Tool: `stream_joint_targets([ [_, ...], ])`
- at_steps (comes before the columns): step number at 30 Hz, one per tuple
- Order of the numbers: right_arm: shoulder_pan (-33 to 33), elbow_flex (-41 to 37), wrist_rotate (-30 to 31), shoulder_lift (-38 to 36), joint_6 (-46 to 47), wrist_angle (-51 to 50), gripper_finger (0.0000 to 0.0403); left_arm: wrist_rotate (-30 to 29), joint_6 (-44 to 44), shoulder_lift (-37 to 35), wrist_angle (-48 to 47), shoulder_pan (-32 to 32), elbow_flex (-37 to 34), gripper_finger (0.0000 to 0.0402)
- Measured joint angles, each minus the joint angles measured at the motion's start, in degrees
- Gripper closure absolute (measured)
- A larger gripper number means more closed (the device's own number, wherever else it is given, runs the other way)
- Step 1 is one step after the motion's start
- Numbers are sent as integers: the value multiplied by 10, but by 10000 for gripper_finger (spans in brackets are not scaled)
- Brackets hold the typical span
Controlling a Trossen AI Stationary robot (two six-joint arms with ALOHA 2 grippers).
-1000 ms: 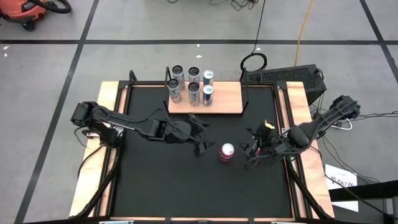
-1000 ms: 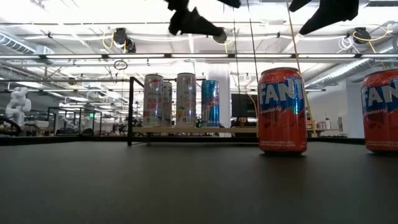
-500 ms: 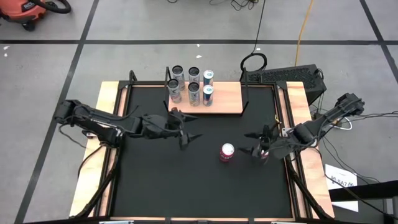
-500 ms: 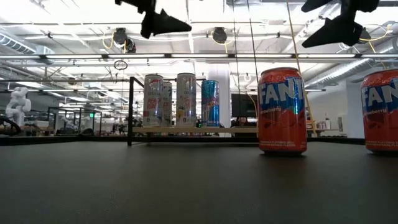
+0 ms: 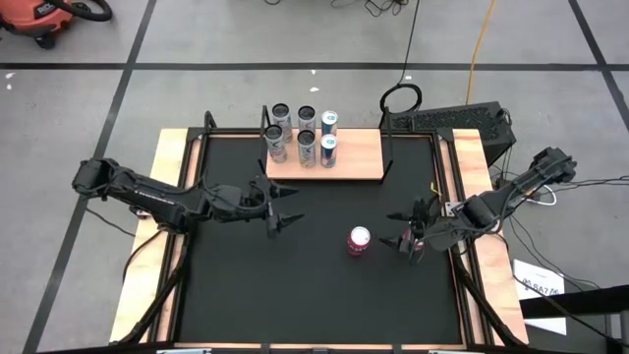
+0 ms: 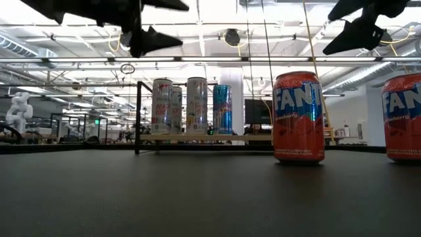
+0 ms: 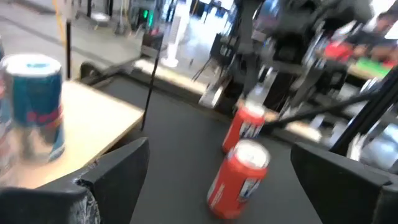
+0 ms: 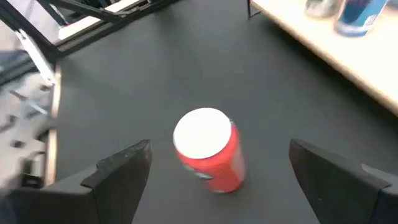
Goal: Place canned beverage on shelf
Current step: Put the left red soda can on the shelf
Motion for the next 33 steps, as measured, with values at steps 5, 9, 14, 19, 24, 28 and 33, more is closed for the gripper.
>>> stream_joint_targets([
  [5, -17, 3, -46, 7, 37, -18, 48, 12, 27, 15, 42, 0, 1, 11],
  [9, -18, 3, -42, 8, 34, -34, 50, 53, 62, 42, 63, -2, 1, 11],
  [14, -20, 3, -43, 19, 12, -23, 51, 73, 61, 75, 106, -3, 1, 11],
  [19, -32, 3, -44, 73, -54, 31, 49, 63, 65, 81, 111, -1, 2, 11],
  [24, -37, 3, -44, 120, -97, 73, 39, 52, 65, 81, 108, -1, 2, 11],
  [28, -43, 3, -58, 154, -117, 110, 28, 52, 65, 81, 101, -1, 2, 11],
  [33, -62, 3, -59, 190, -129, 126, 21, 51, 71, 81, 101, -1, 2, 11],
])
